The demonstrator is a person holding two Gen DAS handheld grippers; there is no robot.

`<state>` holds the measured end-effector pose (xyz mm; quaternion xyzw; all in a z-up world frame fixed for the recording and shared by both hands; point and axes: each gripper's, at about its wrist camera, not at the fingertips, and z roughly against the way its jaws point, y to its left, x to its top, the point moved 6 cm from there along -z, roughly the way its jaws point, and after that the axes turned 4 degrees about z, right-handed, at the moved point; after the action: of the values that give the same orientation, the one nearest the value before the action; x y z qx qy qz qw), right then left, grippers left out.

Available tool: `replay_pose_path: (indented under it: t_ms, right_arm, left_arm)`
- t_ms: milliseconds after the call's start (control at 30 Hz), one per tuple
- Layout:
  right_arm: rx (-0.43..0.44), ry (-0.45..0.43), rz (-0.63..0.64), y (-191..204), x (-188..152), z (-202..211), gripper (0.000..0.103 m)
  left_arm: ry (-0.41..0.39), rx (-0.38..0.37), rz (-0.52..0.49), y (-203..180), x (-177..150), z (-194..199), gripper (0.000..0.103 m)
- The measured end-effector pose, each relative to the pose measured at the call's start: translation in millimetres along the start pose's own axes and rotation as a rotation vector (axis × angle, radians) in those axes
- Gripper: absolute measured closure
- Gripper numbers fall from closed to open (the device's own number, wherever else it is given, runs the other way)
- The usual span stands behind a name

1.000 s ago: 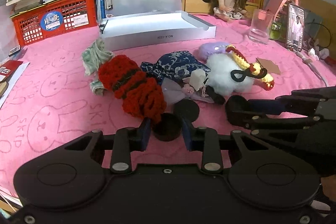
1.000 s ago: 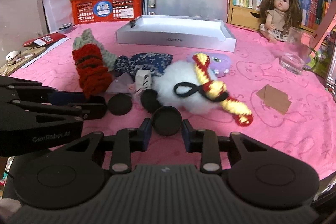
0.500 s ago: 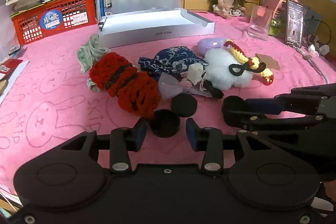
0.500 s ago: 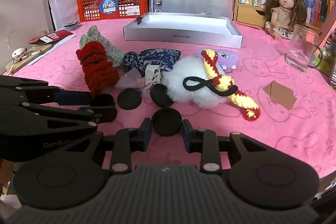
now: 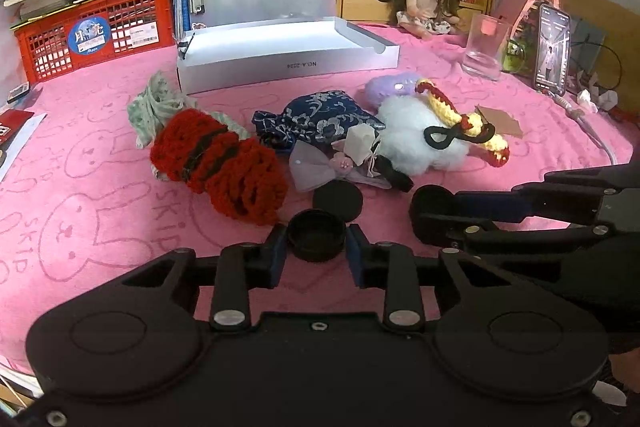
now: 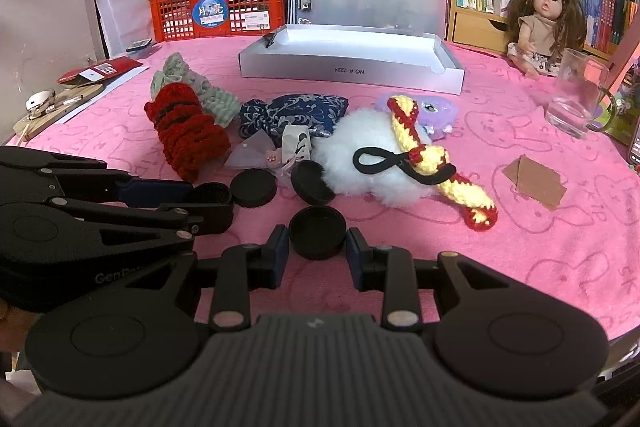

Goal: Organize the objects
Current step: 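Close the left tool on a black disc while the right tool grasps another black disc, then lift and carry both black discs over the white box with both tools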

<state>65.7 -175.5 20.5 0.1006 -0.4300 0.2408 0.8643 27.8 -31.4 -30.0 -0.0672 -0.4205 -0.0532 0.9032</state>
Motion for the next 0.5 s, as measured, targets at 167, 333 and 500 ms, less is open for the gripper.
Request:
replay_pose_path:
  t_ms: [167,333,500]
  right_arm:
    - [0.000,-0.014,-0.002,-2.0,3.6,2.5,0.067]
    - [0.014,-0.045,-0.016,-5.2,8.1,8.8,0.067]
    - [0.023,-0.070,-0.032,-8.0,12.7,13.9,0.067]
  left_arm:
    - [-0.019,0.010,-0.013,-2.7,4.5,4.1,0.073]
    - [-0.062,-0.005,-0.008,-4.0,10.8,12.0,0.073]
    - [-0.082,-0.025,0.000,-3.8,16.5,14.8,0.073]
